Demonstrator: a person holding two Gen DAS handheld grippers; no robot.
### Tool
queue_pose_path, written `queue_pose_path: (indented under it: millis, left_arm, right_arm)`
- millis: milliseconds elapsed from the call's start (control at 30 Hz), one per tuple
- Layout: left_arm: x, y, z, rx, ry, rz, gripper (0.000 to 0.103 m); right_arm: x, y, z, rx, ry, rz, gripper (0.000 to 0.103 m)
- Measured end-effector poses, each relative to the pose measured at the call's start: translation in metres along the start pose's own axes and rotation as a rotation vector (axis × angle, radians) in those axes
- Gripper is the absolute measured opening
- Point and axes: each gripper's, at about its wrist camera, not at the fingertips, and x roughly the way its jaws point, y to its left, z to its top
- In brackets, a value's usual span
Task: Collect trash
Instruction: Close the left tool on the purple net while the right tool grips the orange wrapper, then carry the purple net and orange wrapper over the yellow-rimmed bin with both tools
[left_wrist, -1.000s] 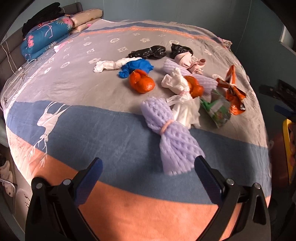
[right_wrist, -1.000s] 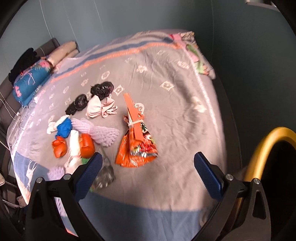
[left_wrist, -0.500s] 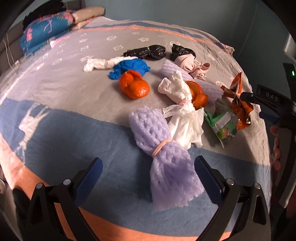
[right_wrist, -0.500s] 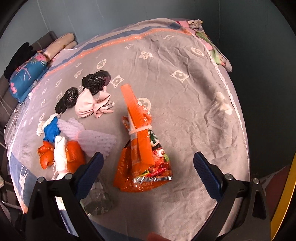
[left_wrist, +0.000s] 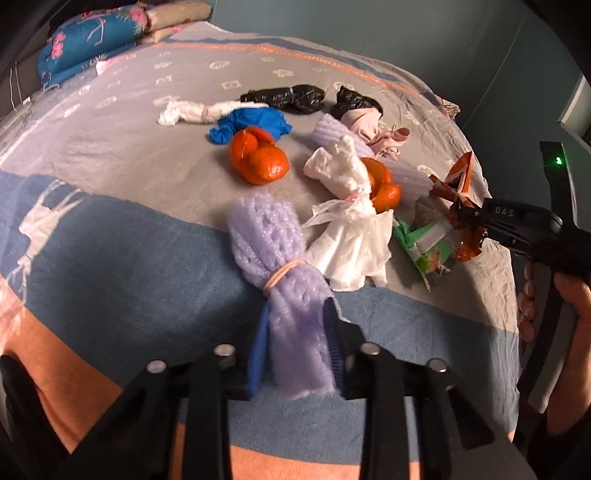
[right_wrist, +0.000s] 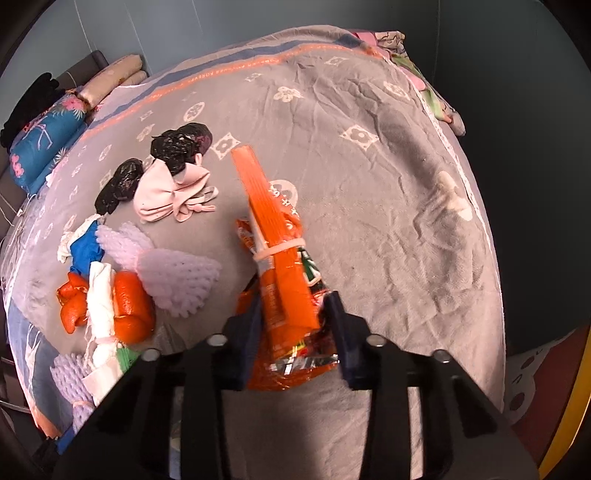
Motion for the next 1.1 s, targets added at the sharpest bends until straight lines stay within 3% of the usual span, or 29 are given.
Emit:
queue_pose_path:
  millis: [233, 333, 500, 800, 1100]
  left_arm:
    - [-0.031, 0.01, -0.002, -0.005, -0.043, -0.041, 0.019]
    - [-0.049, 0.011, -0.004, 0.019, -0.08, -0.053, 0.019]
    - [-0.077, 0.009, -0.014, 0.089, -0.148, -0.024, 0.019]
    - [-0.093, 0.008, -0.026, 0.098, -0.13, -0.053, 0.019]
    - [-0.121, -0.025, -0.031, 0.165, -0.166, -0.088, 0.019]
  right_arm:
    - [-0.032, -0.003, -0.006, 0.028, -0.03, 0.055, 0.025]
    - [-0.052, -0.008, -0.011, 0.044, -0.03, 0.117, 0.025]
    - [-0.099, -0.009, -0.033, 0.003, -0.074, 0.171, 0.025]
    - [-0.182, -0.026, -0.089, -0.027, -0.112, 0.247, 0.025]
    - [-0.253, -0.064, -0.125, -0.009, -0.191, 0.269, 0.025]
